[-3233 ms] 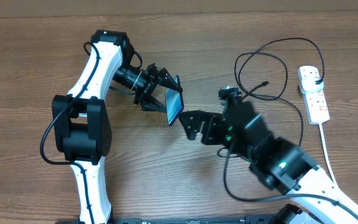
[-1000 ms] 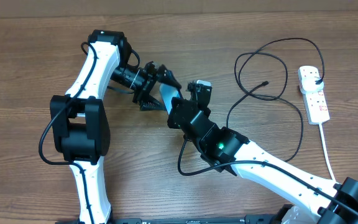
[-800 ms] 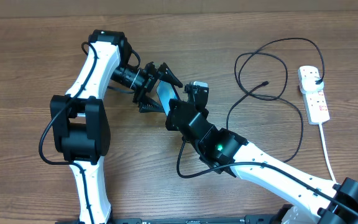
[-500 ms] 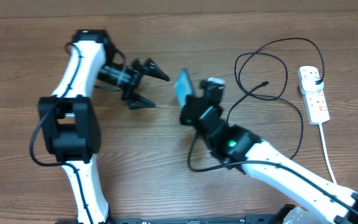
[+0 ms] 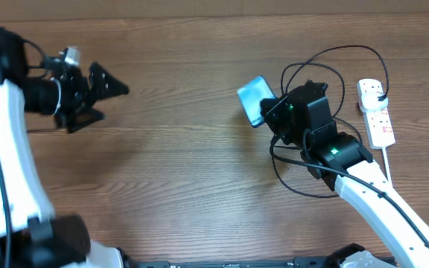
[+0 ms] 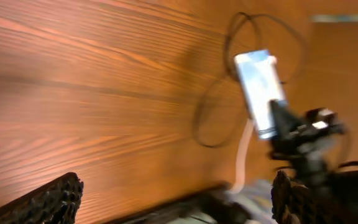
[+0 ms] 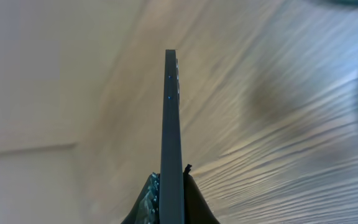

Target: Plug charger to phone and switch on socket

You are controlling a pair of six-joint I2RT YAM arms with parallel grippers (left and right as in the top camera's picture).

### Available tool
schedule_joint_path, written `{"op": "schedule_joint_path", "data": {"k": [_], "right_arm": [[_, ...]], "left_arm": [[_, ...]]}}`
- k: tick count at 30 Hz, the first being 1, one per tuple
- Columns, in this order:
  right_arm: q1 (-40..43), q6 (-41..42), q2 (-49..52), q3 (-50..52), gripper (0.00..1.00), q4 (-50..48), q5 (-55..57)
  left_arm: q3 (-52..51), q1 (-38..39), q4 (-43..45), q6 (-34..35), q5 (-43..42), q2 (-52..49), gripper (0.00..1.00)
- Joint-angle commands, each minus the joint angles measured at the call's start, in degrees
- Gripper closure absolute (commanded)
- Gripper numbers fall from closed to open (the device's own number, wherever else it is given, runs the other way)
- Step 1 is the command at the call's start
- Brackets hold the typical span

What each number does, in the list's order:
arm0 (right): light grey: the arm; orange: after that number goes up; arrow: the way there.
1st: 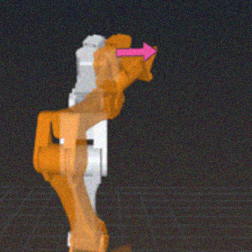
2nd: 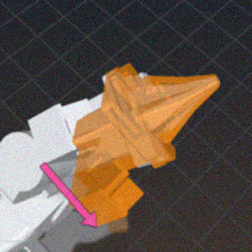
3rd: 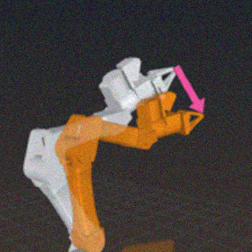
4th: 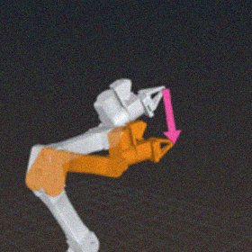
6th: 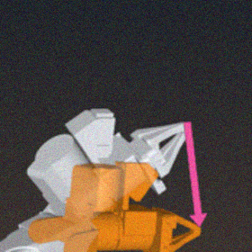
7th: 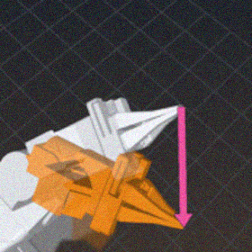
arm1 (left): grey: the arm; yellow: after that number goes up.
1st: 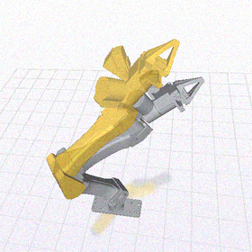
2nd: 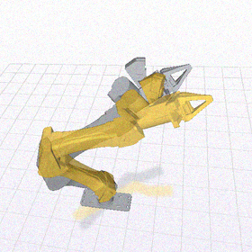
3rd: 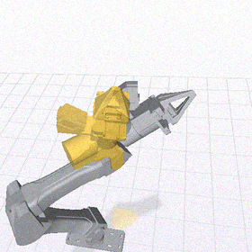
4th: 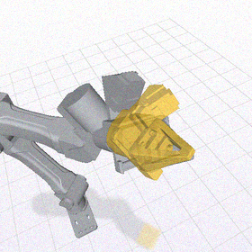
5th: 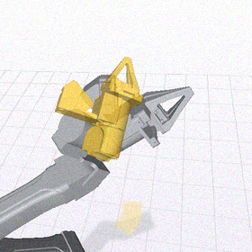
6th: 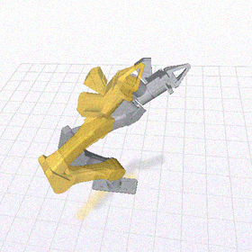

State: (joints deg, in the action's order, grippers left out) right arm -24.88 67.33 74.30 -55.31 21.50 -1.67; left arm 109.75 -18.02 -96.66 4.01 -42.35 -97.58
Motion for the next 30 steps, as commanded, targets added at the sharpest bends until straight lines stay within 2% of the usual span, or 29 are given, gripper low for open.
{"op": "schedule_joint_path", "data": {"k": [1,4,9,14,16,20,25,30], "right_arm": [[-0.13,1.75,-1.27,-0.35,0.96,-4.26,-8.81],[-0.13,1.73,-1.27,-0.35,0.96,-6.56,-12.20],[-0.13,2.16,-1.20,-0.35,0.96,-6.88,-12.52],[-0.15,10.73,0.39,-0.35,0.96,-6.88,-12.59],[-0.26,14.51,1.73,-0.35,0.96,-6.88,-12.72],[-0.28,19.34,4.44,-0.35,0.96,-7.06,-15.58],[-0.52,20.81,7.10,-0.35,0.96,-10.71,-23.65],[-2.64,27.06,7.58,-0.35,0.96,-11.47,-25.46]], "left_arm": [[-3.21,0.70,2.12,-2.12,13.73,6.54,0.01],[-10.49,0.81,7.87,-0.90,9.57,9.33,0.00],[-24.39,0.90,19.32,13.44,-0.52,9.73,0.00],[-37.20,2.69,33.22,24.79,-18.51,9.51,0.00],[-40.83,4.28,38.21,30.45,-22.21,9.51,0.00],[-45.90,9.05,45.27,45.29,-21.27,9.51,0.00],[-47.01,14.60,52.85,54.66,-16.63,9.51,0.00],[-47.01,18.75,62.31,62.12,-14.01,9.51,0.01]]}}
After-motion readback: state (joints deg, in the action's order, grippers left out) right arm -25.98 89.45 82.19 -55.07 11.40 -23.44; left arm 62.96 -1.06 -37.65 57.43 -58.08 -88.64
